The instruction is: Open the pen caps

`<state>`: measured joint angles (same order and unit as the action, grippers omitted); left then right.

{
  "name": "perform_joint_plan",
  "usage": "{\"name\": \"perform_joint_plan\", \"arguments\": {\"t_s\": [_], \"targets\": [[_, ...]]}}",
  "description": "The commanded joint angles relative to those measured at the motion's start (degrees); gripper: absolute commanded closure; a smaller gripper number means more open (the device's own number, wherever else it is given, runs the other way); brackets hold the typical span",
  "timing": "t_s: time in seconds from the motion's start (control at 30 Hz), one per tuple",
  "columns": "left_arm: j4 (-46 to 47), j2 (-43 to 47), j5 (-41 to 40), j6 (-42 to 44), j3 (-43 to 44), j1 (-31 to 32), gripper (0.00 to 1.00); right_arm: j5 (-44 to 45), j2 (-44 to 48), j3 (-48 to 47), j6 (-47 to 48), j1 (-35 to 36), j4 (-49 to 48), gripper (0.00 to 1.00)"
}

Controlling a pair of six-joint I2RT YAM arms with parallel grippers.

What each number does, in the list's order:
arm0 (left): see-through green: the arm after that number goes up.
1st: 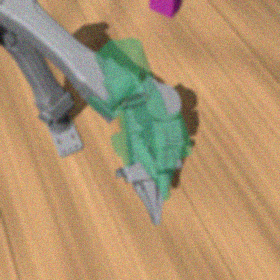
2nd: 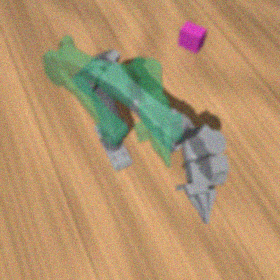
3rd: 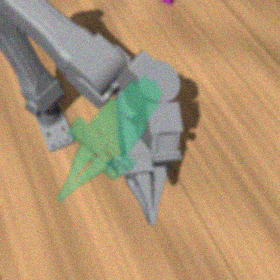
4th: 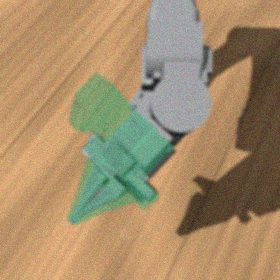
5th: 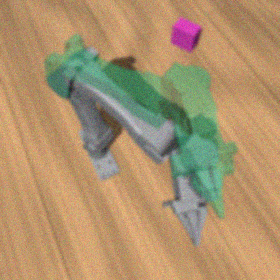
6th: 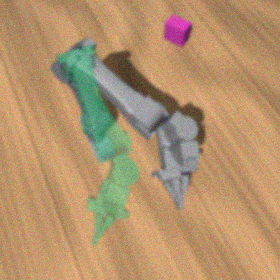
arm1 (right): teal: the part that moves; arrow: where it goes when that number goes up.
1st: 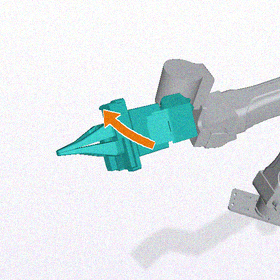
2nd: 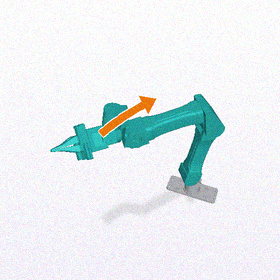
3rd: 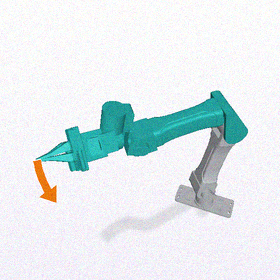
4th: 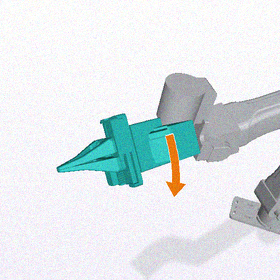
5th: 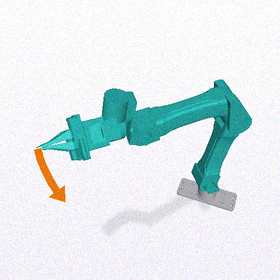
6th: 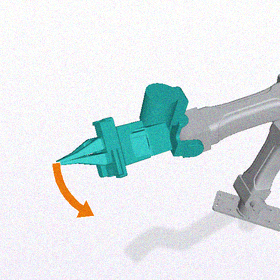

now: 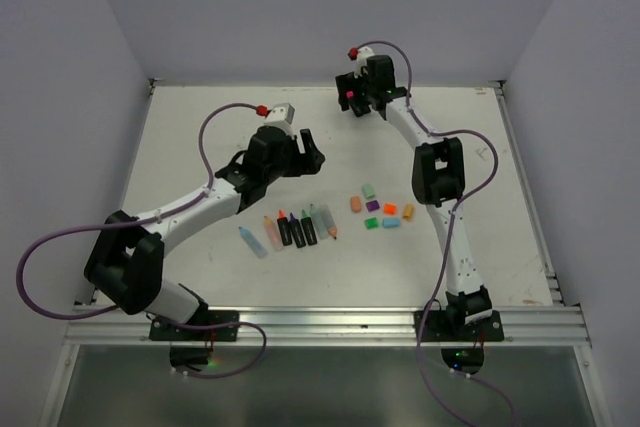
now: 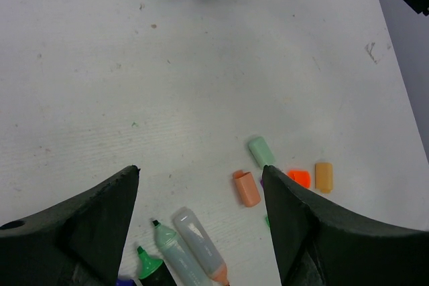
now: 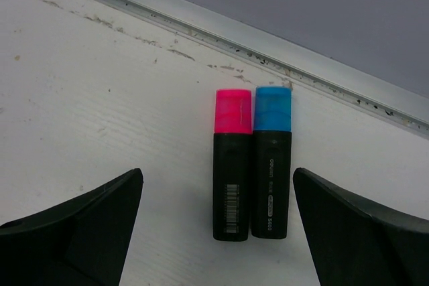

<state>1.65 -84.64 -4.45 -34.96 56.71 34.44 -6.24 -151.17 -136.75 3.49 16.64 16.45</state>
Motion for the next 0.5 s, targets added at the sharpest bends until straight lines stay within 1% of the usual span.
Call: {"name": "perform_joint_plan", "arguments": {"t_s": [0.0, 0.3, 0.37, 0.4, 0.47], "targets": [[3.62, 0.35, 1.64, -0.55, -1.33, -0.51, 0.23, -2.20, -0.52, -2.65, 0.21, -0.30, -3.70, 0.02], [3.62, 1.85, 1.64, -0.20, -2.39, -0.60, 0.23, -2.11, -2.02, -3.44, -0.15, -0.73, -3.79, 0.02], [3.71, 2.02, 1.81, -0.20, -2.65, -0.77, 0.23, -2.90, -1.06, -2.30, 0.03, -0.74, -4.31, 0.02], [3.89, 2.11, 1.81, -0.20, -2.92, -0.86, 0.23, -3.16, -0.36, 0.14, 0.20, -0.65, -5.88, 0.01], [4.15, 2.11, 2.07, -0.28, -3.27, -0.95, 0.23, -1.68, 0.96, 1.65, 0.38, -0.30, -6.69, 0.01]]}}
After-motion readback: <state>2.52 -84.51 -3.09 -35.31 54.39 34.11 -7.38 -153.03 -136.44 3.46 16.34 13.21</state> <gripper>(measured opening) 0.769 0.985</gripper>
